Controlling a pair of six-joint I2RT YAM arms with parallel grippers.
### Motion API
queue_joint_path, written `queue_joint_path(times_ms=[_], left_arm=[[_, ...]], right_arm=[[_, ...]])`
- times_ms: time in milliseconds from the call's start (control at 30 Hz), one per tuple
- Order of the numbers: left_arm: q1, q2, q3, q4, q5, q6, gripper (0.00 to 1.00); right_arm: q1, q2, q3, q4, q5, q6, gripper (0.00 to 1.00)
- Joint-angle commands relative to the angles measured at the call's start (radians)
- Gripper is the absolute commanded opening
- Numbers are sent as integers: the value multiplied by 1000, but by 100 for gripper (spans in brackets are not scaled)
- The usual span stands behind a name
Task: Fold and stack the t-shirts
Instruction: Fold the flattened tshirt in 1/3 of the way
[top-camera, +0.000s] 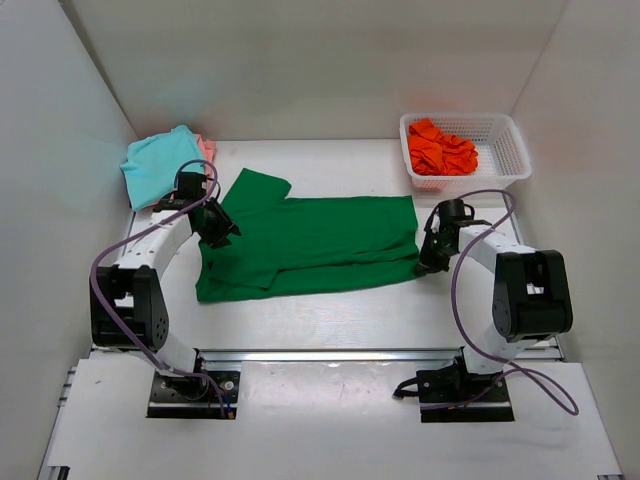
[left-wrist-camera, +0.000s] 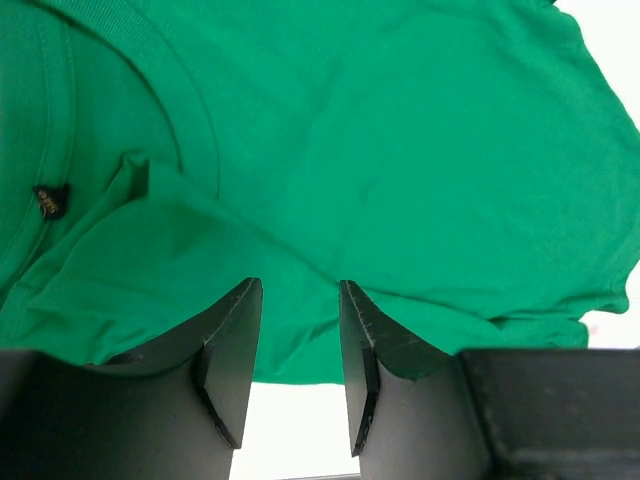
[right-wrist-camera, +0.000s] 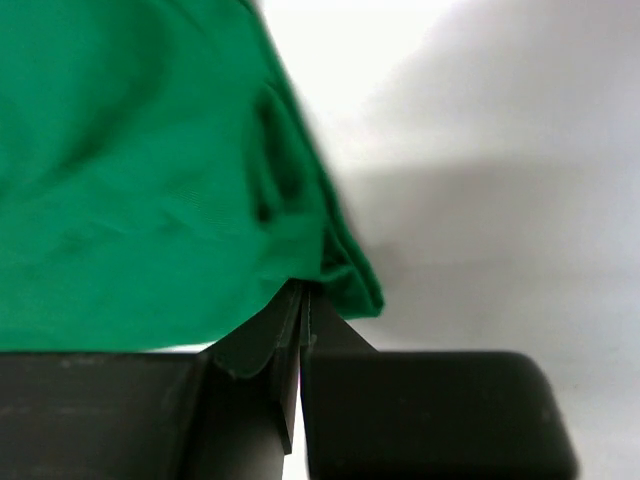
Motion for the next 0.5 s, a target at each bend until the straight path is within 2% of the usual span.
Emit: queue_joint_path(times_ms=[0, 167, 367, 467], left_arm=[[8, 6, 39, 30, 27, -9, 48], [11, 20, 42, 32, 31, -7, 48], [25, 0, 31, 20, 29, 2, 48], [19, -10, 33, 24, 32, 1, 47]], right_arm=[[-16, -45, -61, -48, 1, 3, 0], [-27, -59, -122, -43, -6, 3, 1], [-1, -76, -151, -149, 15, -35, 0], [4, -143, -132, -210, 27, -34, 0]])
